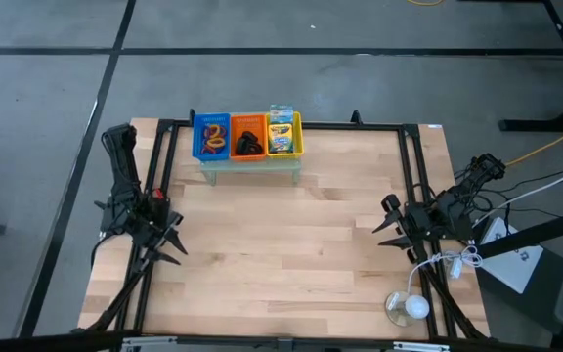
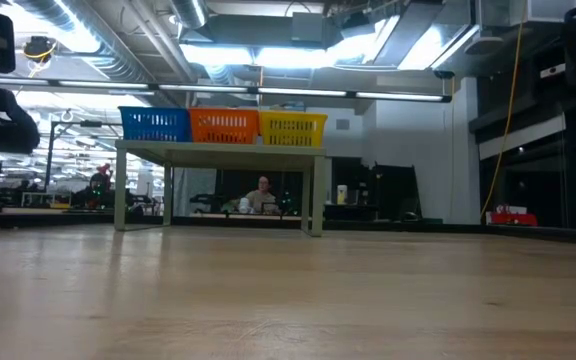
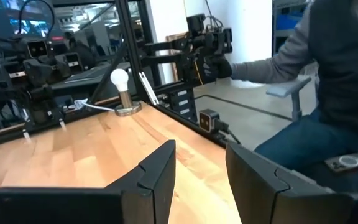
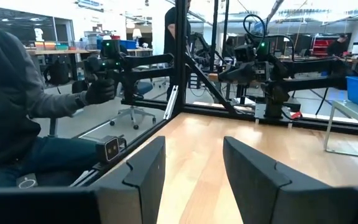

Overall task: Pick & Place Office Desk Supplies
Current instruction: Return to Home Position

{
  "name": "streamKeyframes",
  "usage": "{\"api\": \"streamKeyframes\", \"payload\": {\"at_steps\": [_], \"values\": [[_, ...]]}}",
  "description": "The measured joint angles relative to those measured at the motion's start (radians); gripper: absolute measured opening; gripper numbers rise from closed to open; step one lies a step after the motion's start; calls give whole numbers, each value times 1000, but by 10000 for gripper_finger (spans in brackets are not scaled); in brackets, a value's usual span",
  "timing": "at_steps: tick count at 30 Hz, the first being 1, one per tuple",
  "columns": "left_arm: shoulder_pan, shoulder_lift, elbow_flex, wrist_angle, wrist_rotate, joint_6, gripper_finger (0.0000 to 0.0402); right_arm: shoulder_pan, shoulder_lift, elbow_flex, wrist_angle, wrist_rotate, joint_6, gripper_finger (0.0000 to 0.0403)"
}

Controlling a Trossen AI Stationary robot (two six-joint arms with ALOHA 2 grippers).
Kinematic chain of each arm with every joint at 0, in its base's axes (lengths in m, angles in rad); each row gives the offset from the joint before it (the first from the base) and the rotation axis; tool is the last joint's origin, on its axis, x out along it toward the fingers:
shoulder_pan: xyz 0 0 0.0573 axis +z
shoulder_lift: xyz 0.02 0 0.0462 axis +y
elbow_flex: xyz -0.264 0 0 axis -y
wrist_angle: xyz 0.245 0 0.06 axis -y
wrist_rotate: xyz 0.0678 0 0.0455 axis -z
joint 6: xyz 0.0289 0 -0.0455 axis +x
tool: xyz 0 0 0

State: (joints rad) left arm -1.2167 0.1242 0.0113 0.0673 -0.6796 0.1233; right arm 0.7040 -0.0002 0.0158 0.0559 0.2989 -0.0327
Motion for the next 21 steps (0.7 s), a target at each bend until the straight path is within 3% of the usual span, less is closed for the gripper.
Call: {"api": "streamKeyframes", "payload": {"at_steps": [6,13,21], "values": [[0,41,0,0,-3,17,139,0,0,0,0,0,39,162],[0,49,0,4,-4,54,135,0,0,0,0,0,-80,162],[0,49,-1,7,-4,56,134,0,0,0,0,0,-81,162]]}}
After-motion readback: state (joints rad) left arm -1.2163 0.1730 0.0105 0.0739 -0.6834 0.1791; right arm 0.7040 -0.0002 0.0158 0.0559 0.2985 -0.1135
